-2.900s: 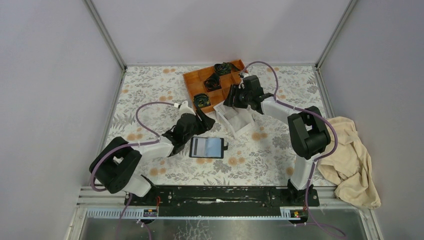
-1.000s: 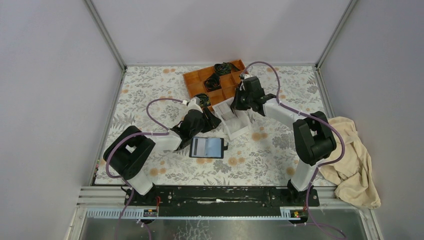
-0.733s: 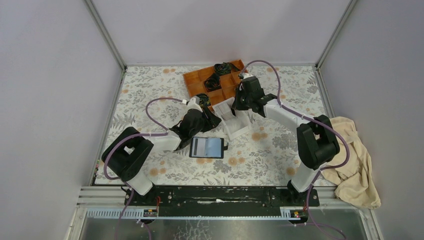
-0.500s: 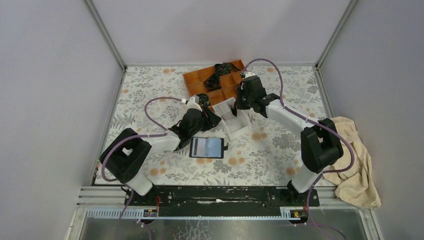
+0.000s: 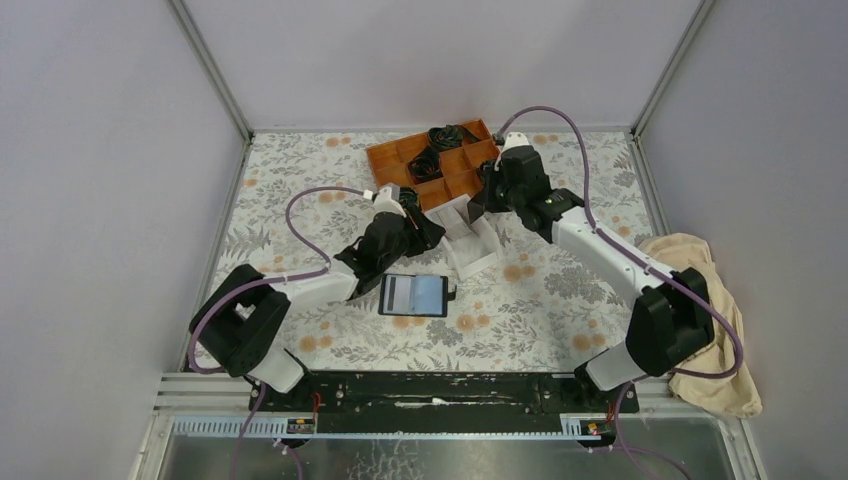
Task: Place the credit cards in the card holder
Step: Pick up the credit card from the storage box.
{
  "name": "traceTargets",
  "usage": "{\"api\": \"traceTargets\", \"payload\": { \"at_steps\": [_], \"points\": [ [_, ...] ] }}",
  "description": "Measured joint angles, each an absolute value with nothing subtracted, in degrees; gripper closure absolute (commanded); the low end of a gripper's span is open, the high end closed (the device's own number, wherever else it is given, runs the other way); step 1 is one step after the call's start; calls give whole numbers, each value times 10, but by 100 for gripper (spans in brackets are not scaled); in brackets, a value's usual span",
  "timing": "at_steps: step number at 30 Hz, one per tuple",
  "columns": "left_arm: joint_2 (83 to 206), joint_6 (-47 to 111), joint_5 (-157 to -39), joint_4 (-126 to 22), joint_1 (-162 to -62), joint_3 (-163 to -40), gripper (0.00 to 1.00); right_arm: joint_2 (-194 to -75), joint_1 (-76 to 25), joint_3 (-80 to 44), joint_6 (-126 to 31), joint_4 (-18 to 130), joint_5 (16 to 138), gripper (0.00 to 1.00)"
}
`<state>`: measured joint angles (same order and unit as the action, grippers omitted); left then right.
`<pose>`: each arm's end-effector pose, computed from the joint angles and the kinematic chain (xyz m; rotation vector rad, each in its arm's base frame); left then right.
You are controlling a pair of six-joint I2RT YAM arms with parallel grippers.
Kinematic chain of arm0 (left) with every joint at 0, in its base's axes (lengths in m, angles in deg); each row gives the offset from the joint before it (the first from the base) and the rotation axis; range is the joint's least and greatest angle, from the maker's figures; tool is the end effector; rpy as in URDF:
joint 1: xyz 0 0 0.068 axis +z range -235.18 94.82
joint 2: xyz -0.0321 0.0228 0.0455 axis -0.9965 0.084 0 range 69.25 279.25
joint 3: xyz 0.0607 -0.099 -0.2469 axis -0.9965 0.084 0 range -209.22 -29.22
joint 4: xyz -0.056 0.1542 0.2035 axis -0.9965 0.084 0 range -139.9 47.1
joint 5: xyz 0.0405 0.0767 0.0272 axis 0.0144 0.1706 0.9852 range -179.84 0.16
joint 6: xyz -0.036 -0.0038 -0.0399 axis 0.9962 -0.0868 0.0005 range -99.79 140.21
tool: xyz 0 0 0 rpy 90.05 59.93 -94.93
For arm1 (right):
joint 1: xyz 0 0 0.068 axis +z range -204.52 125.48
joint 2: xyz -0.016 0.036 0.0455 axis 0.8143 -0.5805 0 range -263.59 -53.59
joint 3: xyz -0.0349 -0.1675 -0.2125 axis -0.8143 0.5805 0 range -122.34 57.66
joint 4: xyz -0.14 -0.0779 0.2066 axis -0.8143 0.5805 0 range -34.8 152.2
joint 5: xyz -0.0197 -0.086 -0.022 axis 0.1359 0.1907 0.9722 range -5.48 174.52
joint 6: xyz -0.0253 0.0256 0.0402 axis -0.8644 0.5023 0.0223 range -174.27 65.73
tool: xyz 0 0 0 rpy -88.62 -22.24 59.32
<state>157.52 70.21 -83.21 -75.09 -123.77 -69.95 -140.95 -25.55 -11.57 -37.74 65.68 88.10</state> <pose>0.2548 -0.1982 0.1957 -0.2854 2.0497 -0.8820 0.3121 0.1702 0.3055 -0.1883 2.0878 0.4209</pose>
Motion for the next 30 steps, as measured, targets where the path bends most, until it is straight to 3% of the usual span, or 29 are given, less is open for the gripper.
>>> {"api": "traceTargets", "payload": {
  "at_steps": [10, 21, 30],
  "points": [
    [1530, 693, -871, -783, -1238, -673, 37, -1303, -254, -67, -372, 677, 858, 100],
    [1417, 674, -975, -876, -1238, -576, 35, -1176, -253, 8, -340, 720, 736, 100],
    [1406, 713, -1062, -1009, -1242, -475, 35, -1050, -253, 110, -276, 723, 654, 100]
  ]
}}
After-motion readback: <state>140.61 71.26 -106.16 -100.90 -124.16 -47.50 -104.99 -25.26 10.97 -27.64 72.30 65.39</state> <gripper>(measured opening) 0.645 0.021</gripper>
